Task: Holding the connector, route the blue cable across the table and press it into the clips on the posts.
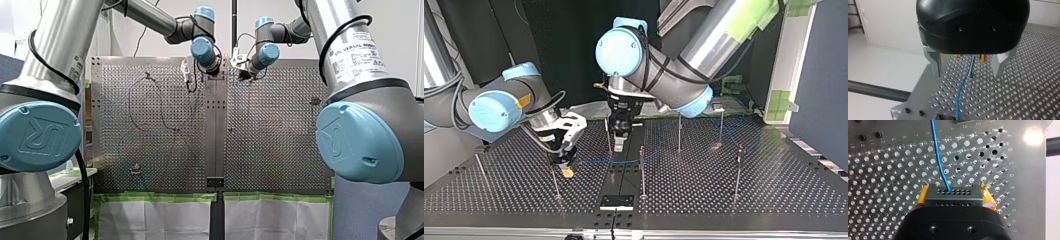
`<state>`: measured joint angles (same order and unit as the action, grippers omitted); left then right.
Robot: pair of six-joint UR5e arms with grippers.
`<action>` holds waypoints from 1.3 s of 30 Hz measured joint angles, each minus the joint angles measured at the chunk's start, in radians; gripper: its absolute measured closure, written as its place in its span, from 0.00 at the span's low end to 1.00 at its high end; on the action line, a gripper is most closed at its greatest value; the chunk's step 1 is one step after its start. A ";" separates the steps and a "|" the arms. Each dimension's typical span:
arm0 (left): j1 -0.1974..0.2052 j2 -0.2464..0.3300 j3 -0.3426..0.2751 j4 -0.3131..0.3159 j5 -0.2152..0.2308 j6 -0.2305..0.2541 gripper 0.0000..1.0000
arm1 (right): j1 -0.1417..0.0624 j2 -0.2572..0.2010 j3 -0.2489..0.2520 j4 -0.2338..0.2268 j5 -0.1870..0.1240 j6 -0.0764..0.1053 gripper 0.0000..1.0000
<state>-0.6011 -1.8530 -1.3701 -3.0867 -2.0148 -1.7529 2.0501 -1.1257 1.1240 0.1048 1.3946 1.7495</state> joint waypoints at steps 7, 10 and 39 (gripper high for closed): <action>0.004 -0.056 0.056 -0.021 -0.008 0.003 0.00 | 0.000 0.000 0.000 -0.001 0.000 0.000 1.00; 0.004 -0.085 0.085 -0.025 -0.015 0.006 0.00 | 0.000 0.000 0.000 -0.001 0.000 0.000 1.00; 0.034 -0.215 0.295 -0.018 -0.047 0.019 0.00 | -0.001 0.000 0.000 -0.001 -0.001 0.001 1.00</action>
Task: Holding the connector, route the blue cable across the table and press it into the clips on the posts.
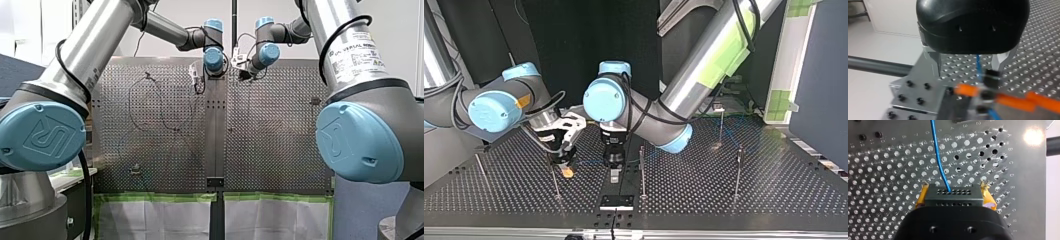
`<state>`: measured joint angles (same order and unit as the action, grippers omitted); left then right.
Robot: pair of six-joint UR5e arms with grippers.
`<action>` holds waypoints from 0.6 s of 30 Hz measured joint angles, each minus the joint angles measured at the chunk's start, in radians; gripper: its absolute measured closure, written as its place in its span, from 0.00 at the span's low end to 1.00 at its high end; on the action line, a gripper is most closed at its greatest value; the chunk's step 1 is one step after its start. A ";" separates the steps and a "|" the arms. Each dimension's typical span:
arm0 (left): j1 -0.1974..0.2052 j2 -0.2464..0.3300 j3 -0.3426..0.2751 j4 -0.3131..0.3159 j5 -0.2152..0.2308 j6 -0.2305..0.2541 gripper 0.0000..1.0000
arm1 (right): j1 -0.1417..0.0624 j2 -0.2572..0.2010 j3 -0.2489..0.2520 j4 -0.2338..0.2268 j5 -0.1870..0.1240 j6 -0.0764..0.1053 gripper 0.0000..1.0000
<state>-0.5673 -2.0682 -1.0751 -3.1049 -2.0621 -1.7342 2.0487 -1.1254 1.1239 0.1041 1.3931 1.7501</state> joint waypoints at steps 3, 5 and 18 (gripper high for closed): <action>-0.001 -0.026 0.015 -0.010 -0.004 0.001 0.00 | 0.000 0.000 0.000 0.000 0.000 0.000 1.00; -0.001 -0.036 0.019 -0.011 -0.012 0.001 0.00 | -0.001 0.000 0.000 0.000 0.000 0.000 1.00; -0.013 -0.046 0.022 -0.006 -0.069 -0.026 0.78 | -0.003 0.000 0.000 -0.001 -0.012 0.012 1.00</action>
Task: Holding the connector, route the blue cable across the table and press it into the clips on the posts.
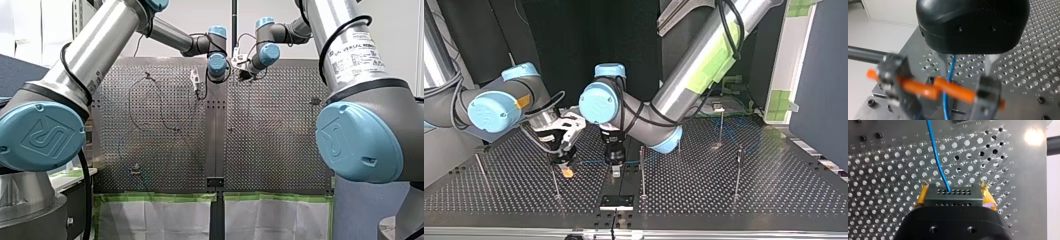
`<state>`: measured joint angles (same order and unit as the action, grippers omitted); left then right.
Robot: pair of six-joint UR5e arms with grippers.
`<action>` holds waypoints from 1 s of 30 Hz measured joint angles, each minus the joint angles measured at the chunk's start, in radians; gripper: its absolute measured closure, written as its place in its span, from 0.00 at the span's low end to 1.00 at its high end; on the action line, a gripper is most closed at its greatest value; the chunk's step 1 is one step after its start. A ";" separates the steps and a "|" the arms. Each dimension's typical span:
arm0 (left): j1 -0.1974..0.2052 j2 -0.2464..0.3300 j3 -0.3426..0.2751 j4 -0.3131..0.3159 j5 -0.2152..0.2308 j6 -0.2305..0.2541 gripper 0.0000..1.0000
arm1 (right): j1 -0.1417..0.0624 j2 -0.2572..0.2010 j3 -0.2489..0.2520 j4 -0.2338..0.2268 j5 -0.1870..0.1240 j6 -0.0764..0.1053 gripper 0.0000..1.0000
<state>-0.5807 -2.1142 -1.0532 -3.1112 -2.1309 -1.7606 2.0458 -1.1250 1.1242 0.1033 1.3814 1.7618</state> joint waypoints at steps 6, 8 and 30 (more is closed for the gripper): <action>-0.009 0.000 0.000 0.003 -0.003 -0.003 1.00 | 0.000 0.001 0.000 -0.001 -0.009 0.005 1.00; -0.011 0.000 0.000 0.004 -0.003 -0.003 1.00 | 0.000 0.001 0.000 -0.001 -0.009 0.005 1.00; -0.032 0.000 -0.002 -0.074 -0.083 -0.041 0.65 | -0.004 0.001 0.001 0.000 -0.010 0.007 1.00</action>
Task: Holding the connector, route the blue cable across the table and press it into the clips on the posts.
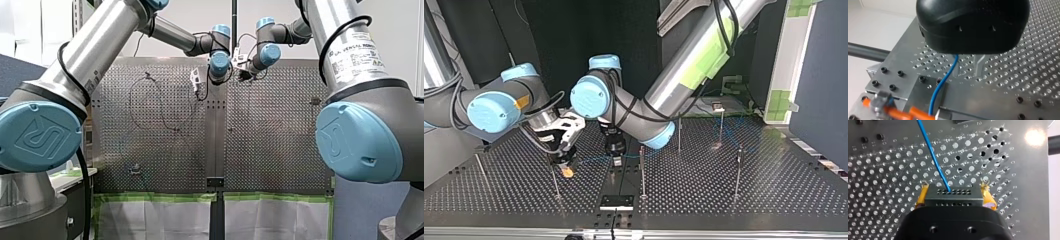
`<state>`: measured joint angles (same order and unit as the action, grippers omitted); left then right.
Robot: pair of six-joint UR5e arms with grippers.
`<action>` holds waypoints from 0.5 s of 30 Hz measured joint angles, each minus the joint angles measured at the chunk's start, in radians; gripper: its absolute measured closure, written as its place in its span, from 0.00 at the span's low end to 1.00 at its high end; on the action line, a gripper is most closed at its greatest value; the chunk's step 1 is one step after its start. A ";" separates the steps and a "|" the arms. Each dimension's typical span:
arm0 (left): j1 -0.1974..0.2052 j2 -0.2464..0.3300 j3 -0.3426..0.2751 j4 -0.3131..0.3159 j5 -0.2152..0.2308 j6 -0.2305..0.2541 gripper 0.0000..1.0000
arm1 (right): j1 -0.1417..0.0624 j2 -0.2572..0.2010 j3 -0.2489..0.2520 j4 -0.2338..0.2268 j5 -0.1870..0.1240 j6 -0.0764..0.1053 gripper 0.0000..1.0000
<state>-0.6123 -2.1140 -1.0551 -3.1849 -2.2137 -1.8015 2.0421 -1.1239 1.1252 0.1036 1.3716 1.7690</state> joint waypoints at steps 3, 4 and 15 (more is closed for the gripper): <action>-0.004 0.000 0.000 -0.001 0.000 0.002 0.72 | 0.000 0.000 0.001 0.000 0.000 0.000 1.00; -0.005 0.000 0.000 -0.001 0.000 0.003 0.78 | 0.000 0.000 0.001 0.000 0.000 0.000 1.00; -0.013 0.000 0.000 -0.001 -0.004 0.002 1.00 | 0.000 0.000 0.003 0.000 0.000 0.000 1.00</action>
<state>-0.6250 -2.1142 -1.0550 -3.1859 -2.2181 -1.7992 2.0425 -1.1239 1.1280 0.1036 1.3715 1.7690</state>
